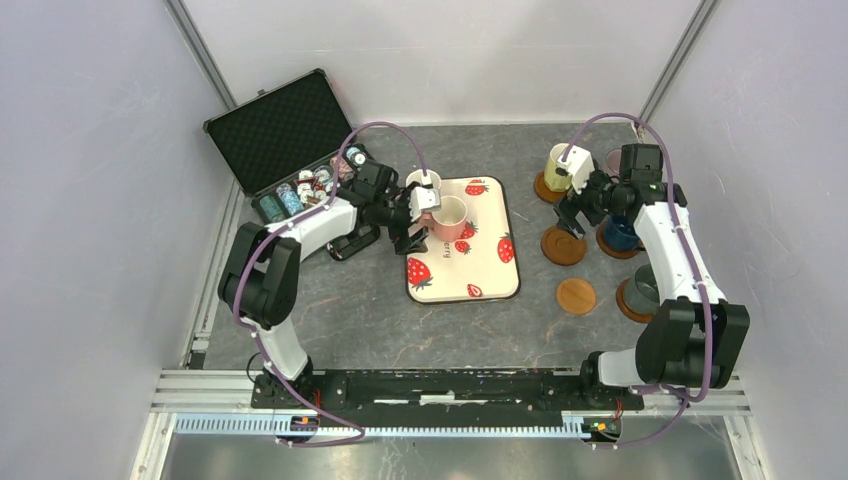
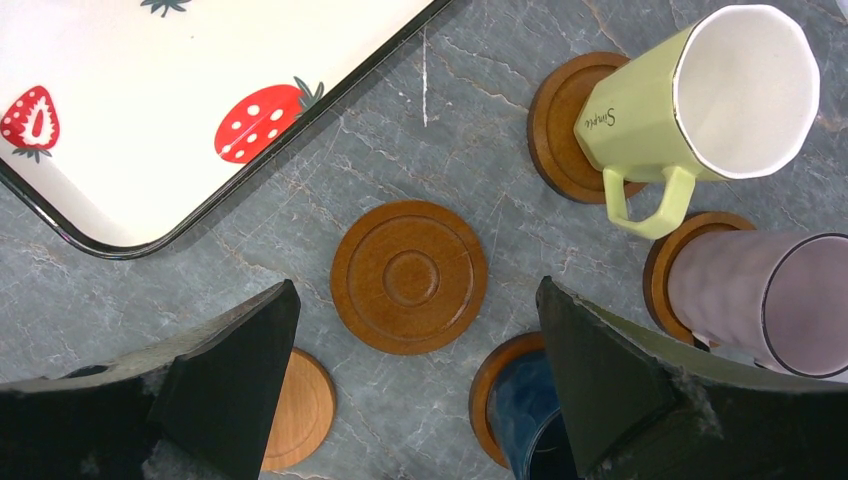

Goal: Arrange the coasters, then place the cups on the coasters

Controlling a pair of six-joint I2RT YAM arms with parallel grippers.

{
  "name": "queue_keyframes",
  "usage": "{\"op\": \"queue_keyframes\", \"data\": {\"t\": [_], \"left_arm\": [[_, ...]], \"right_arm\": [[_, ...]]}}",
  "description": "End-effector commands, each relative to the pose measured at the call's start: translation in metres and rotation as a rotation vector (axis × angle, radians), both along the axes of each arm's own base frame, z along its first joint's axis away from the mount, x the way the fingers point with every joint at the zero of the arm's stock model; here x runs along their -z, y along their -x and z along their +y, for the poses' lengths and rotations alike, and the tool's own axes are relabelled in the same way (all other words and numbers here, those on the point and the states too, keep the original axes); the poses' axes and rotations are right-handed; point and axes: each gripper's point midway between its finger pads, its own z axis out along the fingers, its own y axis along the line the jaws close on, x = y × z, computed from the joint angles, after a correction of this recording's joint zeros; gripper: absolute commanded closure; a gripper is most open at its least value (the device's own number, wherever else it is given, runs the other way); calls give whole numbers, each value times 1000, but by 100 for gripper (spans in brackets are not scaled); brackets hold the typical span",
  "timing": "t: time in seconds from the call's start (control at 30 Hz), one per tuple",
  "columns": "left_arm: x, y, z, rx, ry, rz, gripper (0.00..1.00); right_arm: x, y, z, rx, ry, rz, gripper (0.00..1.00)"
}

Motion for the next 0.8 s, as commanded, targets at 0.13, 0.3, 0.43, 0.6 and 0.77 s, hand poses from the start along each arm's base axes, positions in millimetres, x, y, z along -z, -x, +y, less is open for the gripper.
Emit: {"op": "queue_keyframes", "data": {"t": [0.13, 0.3, 0.43, 0.6, 0.77], "left_arm": [[-5, 26, -7, 61, -41, -12, 8], [-5, 39, -19, 67, -39, 22, 12], [-3, 50, -30, 74, -32, 54, 14], [-4, 56, -47, 40, -4, 90, 14], [-7, 50, -60, -58, 42, 121, 12]], "right_arm": [[-10, 0, 5, -2, -20, -41, 3], [-8, 1, 7, -3, -33, -32, 3], [-8, 1, 7, -5, -36, -32, 2], [-7, 3, 8, -6, -37, -26, 2], [-5, 5, 7, -5, -36, -21, 2]]}}
